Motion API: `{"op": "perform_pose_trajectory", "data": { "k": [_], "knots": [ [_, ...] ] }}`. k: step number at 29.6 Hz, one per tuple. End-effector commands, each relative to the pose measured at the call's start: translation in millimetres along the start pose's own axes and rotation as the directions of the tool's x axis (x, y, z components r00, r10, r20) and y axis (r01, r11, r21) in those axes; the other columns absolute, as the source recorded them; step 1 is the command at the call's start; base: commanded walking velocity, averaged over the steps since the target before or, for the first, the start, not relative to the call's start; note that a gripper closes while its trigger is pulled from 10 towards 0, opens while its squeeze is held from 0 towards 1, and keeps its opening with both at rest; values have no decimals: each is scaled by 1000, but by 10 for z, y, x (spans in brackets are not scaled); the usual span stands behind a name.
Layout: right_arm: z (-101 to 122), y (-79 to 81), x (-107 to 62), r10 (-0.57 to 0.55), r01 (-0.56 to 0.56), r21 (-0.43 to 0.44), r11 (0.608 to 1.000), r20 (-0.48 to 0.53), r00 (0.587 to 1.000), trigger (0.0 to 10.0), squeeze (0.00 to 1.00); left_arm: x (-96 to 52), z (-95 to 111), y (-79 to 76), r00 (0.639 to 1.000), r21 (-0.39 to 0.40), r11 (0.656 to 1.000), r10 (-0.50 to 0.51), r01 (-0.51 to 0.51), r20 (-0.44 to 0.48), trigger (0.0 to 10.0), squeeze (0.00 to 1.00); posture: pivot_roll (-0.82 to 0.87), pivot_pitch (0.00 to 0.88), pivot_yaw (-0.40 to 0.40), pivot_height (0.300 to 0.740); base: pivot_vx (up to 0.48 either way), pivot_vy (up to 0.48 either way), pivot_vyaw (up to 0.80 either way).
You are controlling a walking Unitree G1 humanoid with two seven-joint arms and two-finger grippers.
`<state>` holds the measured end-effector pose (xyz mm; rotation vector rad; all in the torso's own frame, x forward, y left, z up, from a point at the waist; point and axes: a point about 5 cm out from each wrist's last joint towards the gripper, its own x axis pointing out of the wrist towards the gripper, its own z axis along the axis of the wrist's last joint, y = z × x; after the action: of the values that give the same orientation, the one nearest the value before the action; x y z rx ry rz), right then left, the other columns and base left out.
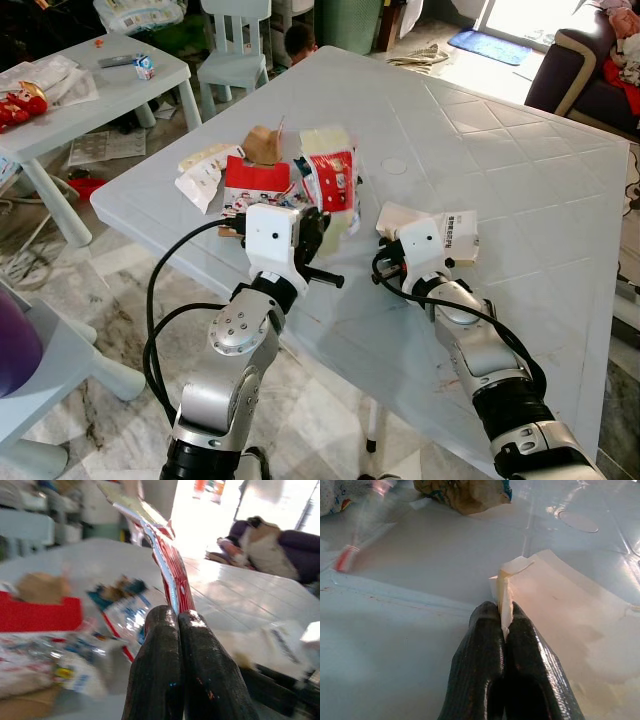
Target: Picking trash to rubbish bin
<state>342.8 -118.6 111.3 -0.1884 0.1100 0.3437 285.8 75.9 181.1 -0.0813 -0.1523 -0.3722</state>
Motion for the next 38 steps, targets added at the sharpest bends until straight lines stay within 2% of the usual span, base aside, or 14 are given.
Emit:
{"op": "perform_pose_trajectory", "data": {
  "k": [1, 3, 7, 8, 11, 23, 24, 38],
  "knots": [
    [-64, -71, -48, -33, 34, 12, 999, -29, 999, 0, 0, -21, 70, 42, 998, 33, 999, 42, -43, 40, 0, 0, 104, 120, -84, 740, 0, 0, 0],
    [-33, -113, -74, -53, 54, 28, 998, -15, 998, 0, 0, -79, 61, 177, 990, 83, 987, 135, -138, 45, 0, 0, 104, 119, -85, 740, 0, 0, 0],
    [-9, -141, -120, -64, 64, 41, 997, -3, 998, 0, 0, -142, 28, 310, 975, 106, 969, 221, -223, 26, 0, 0, 106, 120, -86, 740, 0, 0, 0],
    [23, -155, -174, -72, 71, 53, 996, 17, 997, 0, 0, -185, 44, 383, 962, 119, 954, 272, -274, 37, 0, 0, 106, 124, -87, 740, 0, 0, 0],
    [61, -170, -228, -83, 80, 66, 995, 40, 996, 0, 0, -215, 60, 425, 949, 128, 941, 311, -314, 46, 0, 0, 107, 125, -88, 740, 0, 0, 0],
    [299, -253, -504, -135, 103, 188, 977, 163, 977, 0, 0, -315, 46, 442, 942, 142, 931, 335, -336, 30, 0, 0, 89, 140, -79, 740, 0, 0, 0],
    [349, -257, -517, -147, 105, 218, 970, 186, 971, 0, 0, -321, 45, 450, 941, 141, 930, 339, -339, 27, 0, 0, 82, 141, -76, 740, 0, 0, 0],
    [538, -243, -485, -163, 97, 270, 958, 233, 959, 0, 0, -284, 70, 451, 940, 148, 929, 339, -340, 29, 0, 0, 92, 139, -79, 740, 0, 0, 0]
  ]
}}
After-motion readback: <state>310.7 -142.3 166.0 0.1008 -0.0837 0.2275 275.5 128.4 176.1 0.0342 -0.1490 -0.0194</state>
